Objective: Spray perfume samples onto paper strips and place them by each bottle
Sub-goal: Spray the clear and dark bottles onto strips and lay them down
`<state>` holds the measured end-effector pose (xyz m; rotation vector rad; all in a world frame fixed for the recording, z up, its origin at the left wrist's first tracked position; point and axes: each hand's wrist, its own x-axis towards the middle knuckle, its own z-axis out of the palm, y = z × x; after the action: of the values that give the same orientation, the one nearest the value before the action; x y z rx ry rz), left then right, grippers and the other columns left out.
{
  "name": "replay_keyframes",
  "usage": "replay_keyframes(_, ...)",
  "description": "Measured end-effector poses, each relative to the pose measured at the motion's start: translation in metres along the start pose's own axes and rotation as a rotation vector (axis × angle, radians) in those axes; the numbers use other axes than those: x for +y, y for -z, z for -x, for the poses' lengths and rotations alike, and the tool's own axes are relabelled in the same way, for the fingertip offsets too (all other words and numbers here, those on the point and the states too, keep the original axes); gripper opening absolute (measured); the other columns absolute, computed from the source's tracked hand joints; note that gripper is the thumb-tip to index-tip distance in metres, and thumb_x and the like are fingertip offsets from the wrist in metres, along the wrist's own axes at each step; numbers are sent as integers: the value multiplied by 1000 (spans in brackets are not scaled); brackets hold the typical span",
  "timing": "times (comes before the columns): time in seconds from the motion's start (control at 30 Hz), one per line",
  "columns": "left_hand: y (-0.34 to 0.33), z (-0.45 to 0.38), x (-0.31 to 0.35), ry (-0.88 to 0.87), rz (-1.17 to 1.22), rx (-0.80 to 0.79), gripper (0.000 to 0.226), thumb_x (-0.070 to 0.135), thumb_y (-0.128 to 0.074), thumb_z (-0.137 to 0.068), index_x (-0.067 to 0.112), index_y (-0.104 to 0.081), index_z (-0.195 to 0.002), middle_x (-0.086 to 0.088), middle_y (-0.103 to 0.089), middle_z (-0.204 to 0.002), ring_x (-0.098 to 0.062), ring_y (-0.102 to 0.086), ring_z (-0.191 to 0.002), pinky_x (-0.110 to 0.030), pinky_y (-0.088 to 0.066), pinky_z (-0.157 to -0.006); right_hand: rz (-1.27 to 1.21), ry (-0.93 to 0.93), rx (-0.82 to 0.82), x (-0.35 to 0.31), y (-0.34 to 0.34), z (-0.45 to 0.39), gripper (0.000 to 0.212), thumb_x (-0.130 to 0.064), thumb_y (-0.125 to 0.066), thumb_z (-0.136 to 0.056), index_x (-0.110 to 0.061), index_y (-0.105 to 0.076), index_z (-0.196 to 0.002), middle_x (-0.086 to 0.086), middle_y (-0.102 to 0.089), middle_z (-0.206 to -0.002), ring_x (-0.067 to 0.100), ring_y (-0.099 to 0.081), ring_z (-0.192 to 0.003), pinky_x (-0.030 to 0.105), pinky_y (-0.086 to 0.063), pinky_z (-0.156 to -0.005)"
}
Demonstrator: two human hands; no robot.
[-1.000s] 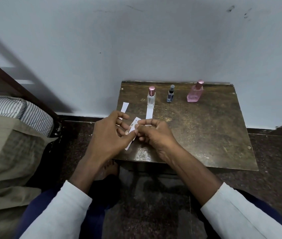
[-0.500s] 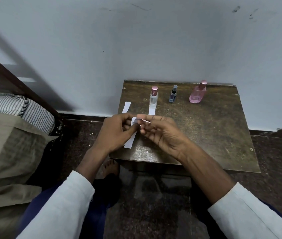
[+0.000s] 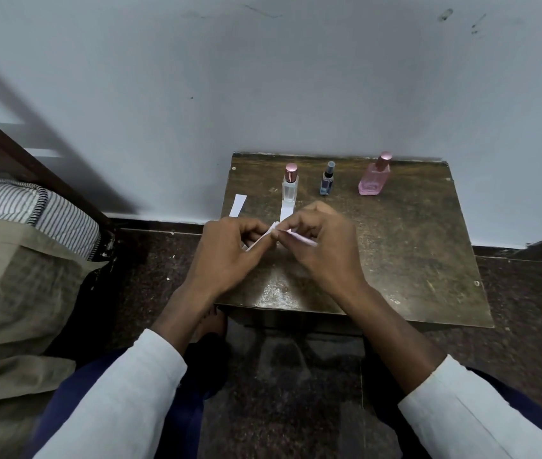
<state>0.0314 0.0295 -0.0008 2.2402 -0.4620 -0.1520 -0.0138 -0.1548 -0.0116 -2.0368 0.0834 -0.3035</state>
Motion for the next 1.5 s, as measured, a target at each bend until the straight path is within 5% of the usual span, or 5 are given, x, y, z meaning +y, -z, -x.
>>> replay_keyframes(0.43,-2,-1,2,21,-3,-1,11,36,-82,-94,28,-85,-86,18,-77,-73,6,-69,-71,-6,-43,-60,141,128,12,2,2,1,5,-19,-83,-88,-23,-83,-92,-9,-75,-88,-4,-65,-80,9,-47,-70)
replay_keyframes(0.6,10,4,-5,108,36,72,15,35,-82,-94,26,-84,-82,20,-75,-69,1,-69,-67,-6,-44,-60,209,-301,515,26,55,-23,9,-25,-81,-92,-22,-79,-100,-9,-72,-89,-10,-58,-72,14,-53,-64)
replay_keyframes(0.83,-1,-2,-15,210,-69,116,16,40,-84,-91,25,-87,-93,19,-75,-74,8,-69,-68,0,-43,-62,161,-195,170,26,37,-11,9,-21,-80,-94,-25,-82,-102,-19,-74,-87,-13,-69,-77,8,-54,-71)
replay_keyframes(1.23,-13,-17,-21,197,-240,116,19,34,-90,-85,23,-74,-84,12,-68,-66,-3,-65,-61,-31,-62,-70,212,-163,60,30,39,-14,39,11,-55,-95,-18,-77,-110,-13,-75,-103,-19,-62,-86,-5,-41,-79)
replay_keyframes(1.5,-16,-18,-7,126,-280,258,22,49,-75,-94,27,-75,-92,15,-72,-82,-4,-67,-77,-31,-56,-68,101,-180,83,33,48,-14,17,-10,-71,-98,-23,-78,-106,-21,-75,-98,-8,-69,-92,6,-53,-79)
